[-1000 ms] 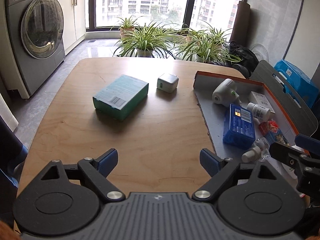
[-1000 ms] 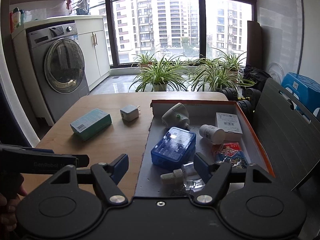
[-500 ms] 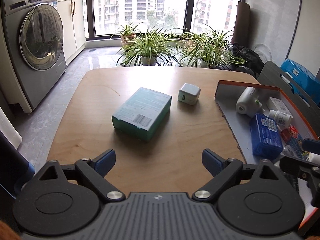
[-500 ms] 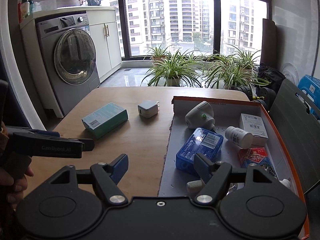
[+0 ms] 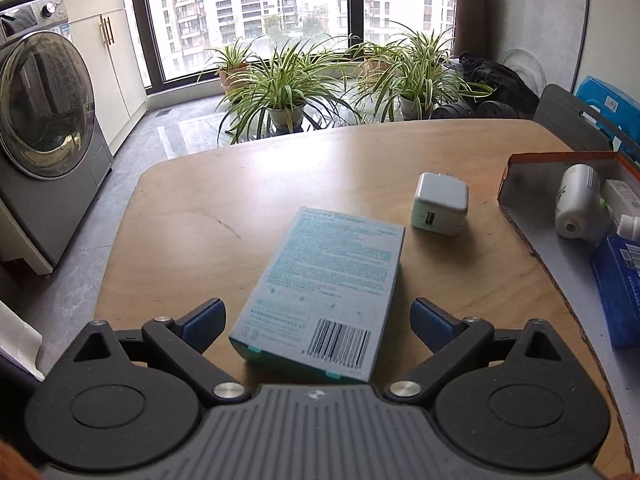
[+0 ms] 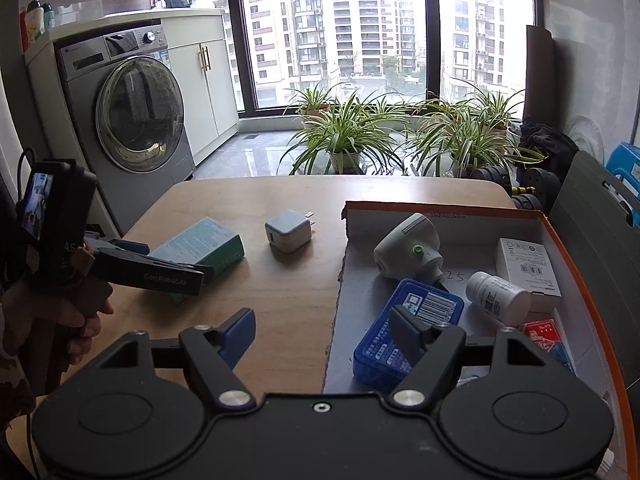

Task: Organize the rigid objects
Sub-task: 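Move the left tool to the teal box and close on it, then lift the teal box with left while right grasps the white cube charger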

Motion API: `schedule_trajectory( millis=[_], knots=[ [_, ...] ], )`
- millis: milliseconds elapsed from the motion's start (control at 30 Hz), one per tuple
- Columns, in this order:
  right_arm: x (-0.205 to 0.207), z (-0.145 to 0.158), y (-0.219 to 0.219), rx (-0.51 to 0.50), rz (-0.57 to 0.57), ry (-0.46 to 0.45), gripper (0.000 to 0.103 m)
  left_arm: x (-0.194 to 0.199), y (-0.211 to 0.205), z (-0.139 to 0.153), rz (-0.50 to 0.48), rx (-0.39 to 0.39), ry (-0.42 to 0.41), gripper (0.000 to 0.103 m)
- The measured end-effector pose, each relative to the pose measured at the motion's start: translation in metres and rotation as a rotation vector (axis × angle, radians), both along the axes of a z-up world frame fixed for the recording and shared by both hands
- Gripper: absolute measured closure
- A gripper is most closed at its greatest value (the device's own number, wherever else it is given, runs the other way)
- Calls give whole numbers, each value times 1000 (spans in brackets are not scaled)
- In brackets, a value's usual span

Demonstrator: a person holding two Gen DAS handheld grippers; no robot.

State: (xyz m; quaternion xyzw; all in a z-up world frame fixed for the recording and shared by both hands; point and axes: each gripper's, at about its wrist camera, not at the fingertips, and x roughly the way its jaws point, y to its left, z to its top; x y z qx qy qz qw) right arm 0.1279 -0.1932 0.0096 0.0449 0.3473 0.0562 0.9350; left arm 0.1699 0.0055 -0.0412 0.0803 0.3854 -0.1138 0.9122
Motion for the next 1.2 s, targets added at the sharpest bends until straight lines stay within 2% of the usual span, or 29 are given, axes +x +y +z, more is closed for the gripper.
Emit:
schedule_trajectory(
  millis=[67, 167, 200, 300, 467, 600, 733, 767, 800, 833, 1033, 1200],
  knots=[
    [15, -1, 5, 4, 7, 0, 16, 2, 2, -3, 1, -7, 2, 5],
    [39, -3, 12, 21, 18, 4, 16, 5, 8, -8, -9, -43, 17, 21],
    [49, -4, 15, 31, 24, 8, 16, 3, 9, -8, -3, -49, -3, 30],
    [76, -7, 26, 35, 33, 10, 16, -1, 15, -4, 23, -102, -8, 31],
    [125, -25, 46, 67, 2, 59, 15, -13, 32, 6, 121, -161, 1, 31],
    [160, -44, 60, 39, -48, 106, 15, -21, 37, 17, 144, -166, -17, 31],
    [183, -58, 60, 56, -104, 155, 17, -26, 39, 19, 154, -179, -29, 31],
    [186, -59, 61, 45, -109, 147, 17, -26, 39, 20, 158, -188, -28, 31],
    [188, -60, 62, 21, -111, 140, 25, -24, 39, 19, 158, -195, -27, 31],
    [189, -59, 64, 1, -106, 134, 39, -24, 38, 19, 158, -195, -28, 31],
    [168, -54, 69, -2, -51, 119, 39, -24, 39, 20, 170, -203, -32, 31],
    [129, -31, 69, 18, 7, 80, 39, -37, 40, 22, 187, -215, -23, 31]
  ],
)
